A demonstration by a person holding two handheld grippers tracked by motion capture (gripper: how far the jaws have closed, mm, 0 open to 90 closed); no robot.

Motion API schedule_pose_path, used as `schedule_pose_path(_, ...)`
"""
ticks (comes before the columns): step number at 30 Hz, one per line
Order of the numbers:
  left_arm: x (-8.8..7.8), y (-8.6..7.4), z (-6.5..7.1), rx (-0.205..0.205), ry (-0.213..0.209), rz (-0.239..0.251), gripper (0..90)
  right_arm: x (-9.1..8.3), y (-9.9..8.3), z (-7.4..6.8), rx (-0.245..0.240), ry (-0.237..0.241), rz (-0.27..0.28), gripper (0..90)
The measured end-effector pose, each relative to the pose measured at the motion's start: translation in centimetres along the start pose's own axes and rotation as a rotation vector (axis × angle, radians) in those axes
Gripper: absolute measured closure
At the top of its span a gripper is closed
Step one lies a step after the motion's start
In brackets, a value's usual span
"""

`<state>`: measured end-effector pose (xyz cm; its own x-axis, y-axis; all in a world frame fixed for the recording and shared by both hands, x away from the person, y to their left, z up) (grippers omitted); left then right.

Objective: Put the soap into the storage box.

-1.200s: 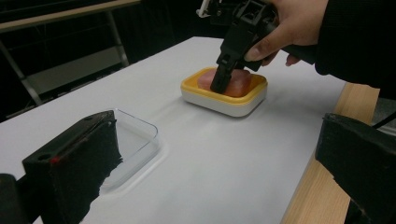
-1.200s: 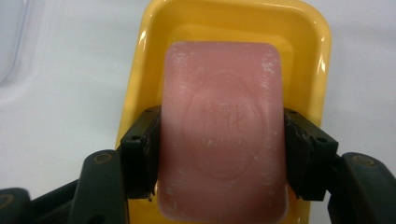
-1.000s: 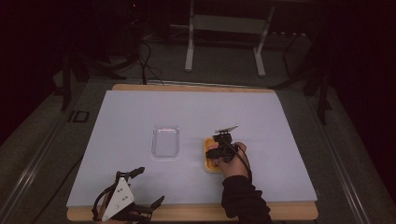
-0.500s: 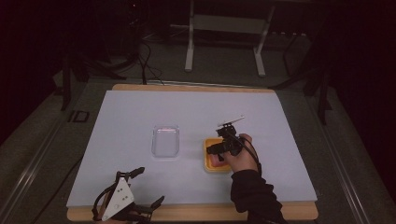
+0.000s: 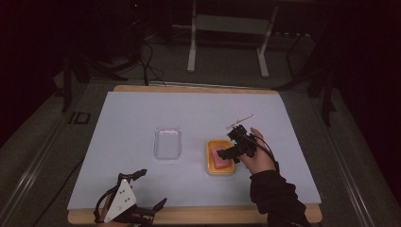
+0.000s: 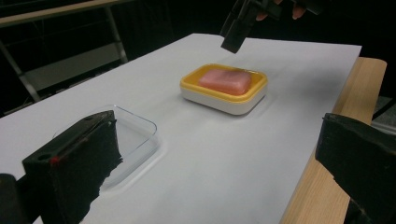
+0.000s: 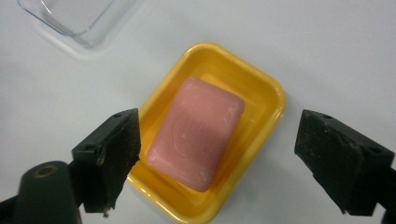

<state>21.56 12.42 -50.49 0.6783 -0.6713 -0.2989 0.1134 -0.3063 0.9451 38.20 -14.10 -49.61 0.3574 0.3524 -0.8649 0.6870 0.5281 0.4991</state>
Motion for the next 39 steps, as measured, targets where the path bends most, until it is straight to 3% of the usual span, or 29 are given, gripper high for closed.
schedule_pose_path(4,0.0,-0.1,0.0,0.002,-0.001,-0.006,0.3,-0.5,-0.5,0.6,-0.015,0.025,0.022,14.9)
schedule_pose_path(11,0.1,-0.2,-0.1,-0.001,0.003,-0.010,0.3,-0.9,-2.3,2.1,-0.028,0.026,0.019,14.1)
schedule_pose_path(30,0.1,-0.2,0.0,0.001,0.004,-0.014,0.3,-3.1,-7.3,5.5,0.033,0.043,0.123,13.5)
schedule_pose_path(34,0.1,-0.3,0.0,0.002,0.006,-0.017,0.3,-3.5,-8.1,6.1,0.074,0.029,0.150,12.9)
schedule_pose_path(39,0.1,-0.3,0.0,0.003,0.005,-0.017,0.3,-3.4,-9.8,6.5,0.089,0.027,0.122,12.6)
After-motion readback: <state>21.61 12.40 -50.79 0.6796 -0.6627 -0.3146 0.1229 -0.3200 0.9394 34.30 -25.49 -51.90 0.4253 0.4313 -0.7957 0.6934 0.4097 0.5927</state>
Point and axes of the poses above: each handheld gripper's, and its own axes: x roughly forward along the jaws, y roughly out of its top, z roughly to its right, the point moved 7 cm from there along x, roughly forward along the jaws, and after that the axes turned 1 degree about -z, right-handed, at the moved point
